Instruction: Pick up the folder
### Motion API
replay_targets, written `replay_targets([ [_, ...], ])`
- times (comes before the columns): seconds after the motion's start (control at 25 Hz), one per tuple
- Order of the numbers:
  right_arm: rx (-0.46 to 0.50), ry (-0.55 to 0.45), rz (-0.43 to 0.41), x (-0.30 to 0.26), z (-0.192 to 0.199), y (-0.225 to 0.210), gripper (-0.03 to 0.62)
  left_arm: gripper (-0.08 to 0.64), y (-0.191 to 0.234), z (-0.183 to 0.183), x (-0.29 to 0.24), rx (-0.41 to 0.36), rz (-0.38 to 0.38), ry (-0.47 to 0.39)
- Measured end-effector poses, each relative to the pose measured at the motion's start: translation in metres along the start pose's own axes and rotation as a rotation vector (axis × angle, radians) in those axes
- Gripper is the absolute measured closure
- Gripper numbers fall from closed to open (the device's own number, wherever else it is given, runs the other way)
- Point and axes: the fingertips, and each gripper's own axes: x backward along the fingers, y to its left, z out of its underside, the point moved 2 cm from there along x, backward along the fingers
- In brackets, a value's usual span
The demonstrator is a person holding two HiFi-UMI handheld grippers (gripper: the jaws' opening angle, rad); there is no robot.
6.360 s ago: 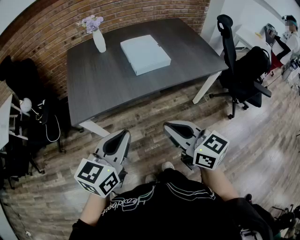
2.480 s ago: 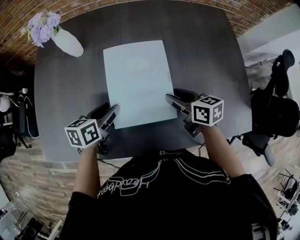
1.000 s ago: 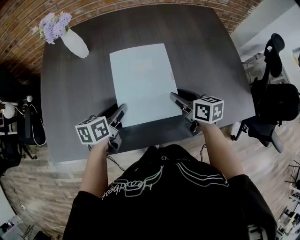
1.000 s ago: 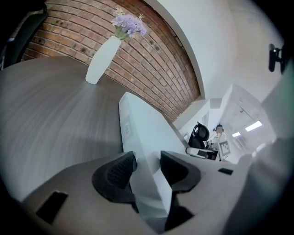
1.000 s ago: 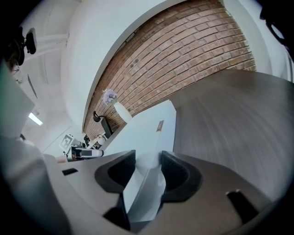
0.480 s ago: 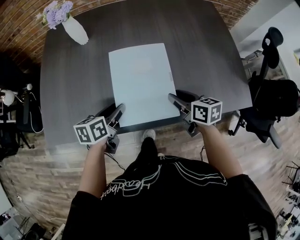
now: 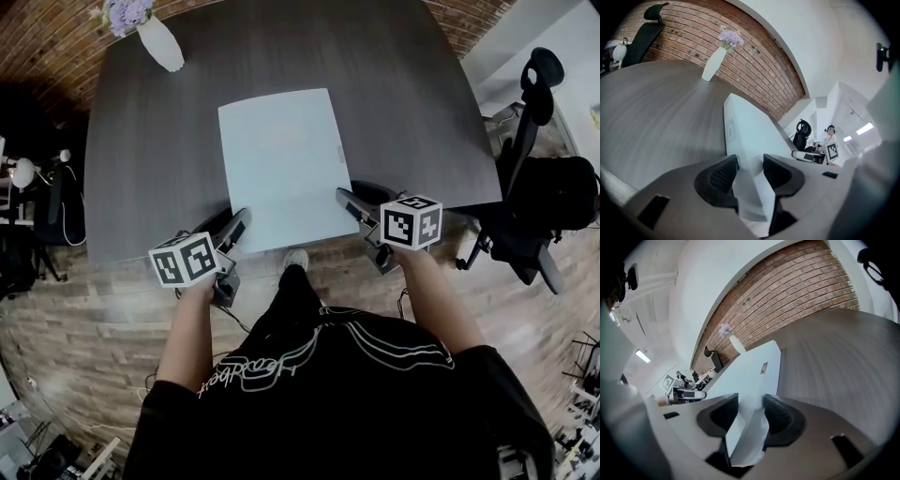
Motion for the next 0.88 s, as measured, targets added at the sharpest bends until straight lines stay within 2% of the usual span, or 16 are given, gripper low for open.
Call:
replay_targets([
  [0.64,-0.004,0.004,-0.018,0.034,0.045,0.021,0.434,0.385,-0.019,0.048,0.032,0.022,-0.020,-0.024],
  [0.88,0.007,0.000,-0.029,0.037,0.048,0.023,0.431,0.383,-0.021,0.053,0.037,0.044,0.012,-0.053],
])
